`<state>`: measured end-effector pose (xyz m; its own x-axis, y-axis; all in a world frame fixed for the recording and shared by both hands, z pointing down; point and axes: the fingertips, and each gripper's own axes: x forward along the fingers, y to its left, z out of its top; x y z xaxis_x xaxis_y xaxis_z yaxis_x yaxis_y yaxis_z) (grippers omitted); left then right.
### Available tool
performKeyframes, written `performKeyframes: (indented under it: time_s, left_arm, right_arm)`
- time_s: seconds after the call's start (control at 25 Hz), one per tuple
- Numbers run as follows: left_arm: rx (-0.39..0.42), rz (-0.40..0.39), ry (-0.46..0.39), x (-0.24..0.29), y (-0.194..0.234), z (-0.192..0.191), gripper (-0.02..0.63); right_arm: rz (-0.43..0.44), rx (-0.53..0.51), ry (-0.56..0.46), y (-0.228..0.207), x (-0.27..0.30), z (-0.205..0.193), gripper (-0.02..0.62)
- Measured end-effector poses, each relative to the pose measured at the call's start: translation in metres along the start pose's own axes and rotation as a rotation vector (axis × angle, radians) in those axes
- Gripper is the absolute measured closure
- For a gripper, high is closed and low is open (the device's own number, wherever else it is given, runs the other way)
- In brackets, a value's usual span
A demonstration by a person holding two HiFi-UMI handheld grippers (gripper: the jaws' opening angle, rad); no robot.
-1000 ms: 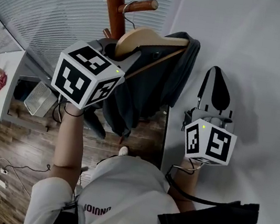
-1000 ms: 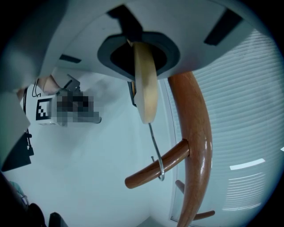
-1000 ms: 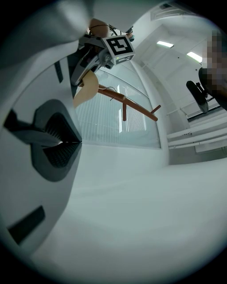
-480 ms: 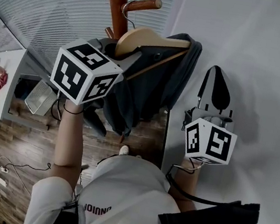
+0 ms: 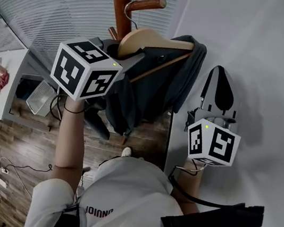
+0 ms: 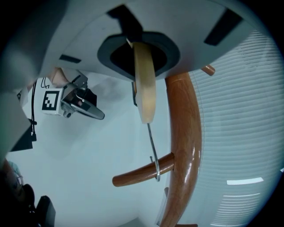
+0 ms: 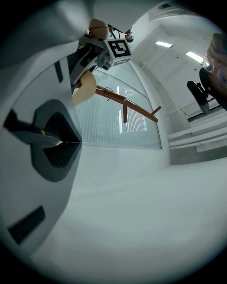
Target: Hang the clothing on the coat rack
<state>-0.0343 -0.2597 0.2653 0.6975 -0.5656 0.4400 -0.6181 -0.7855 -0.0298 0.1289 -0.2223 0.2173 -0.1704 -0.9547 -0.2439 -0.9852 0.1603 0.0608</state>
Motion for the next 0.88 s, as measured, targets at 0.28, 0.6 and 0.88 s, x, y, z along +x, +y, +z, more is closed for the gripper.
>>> performKeyframes:
  time_s: [0.28,0.6,0.88]
  left_arm:
    - [-0.008,-0.007,0.006,0.0021,0.0027,-0.003,0.581]
    - [0.006,-0.008,0.012,0.0008,0.0007,-0.0016,0.581]
    - [0.02,0.019,0.032,0.0024,0.0057,-0.0027,0.581]
  right_arm:
    - [0.003,0.004,-0.002,0.0007,0.0033,-0.0025,0.575]
    - [0.01,0.007,0.003,0.0002,0.0038,-0.0009,0.574]
    - [0.022,0.01,0.005,-0.0015,0.0098,-0.0016,0.575]
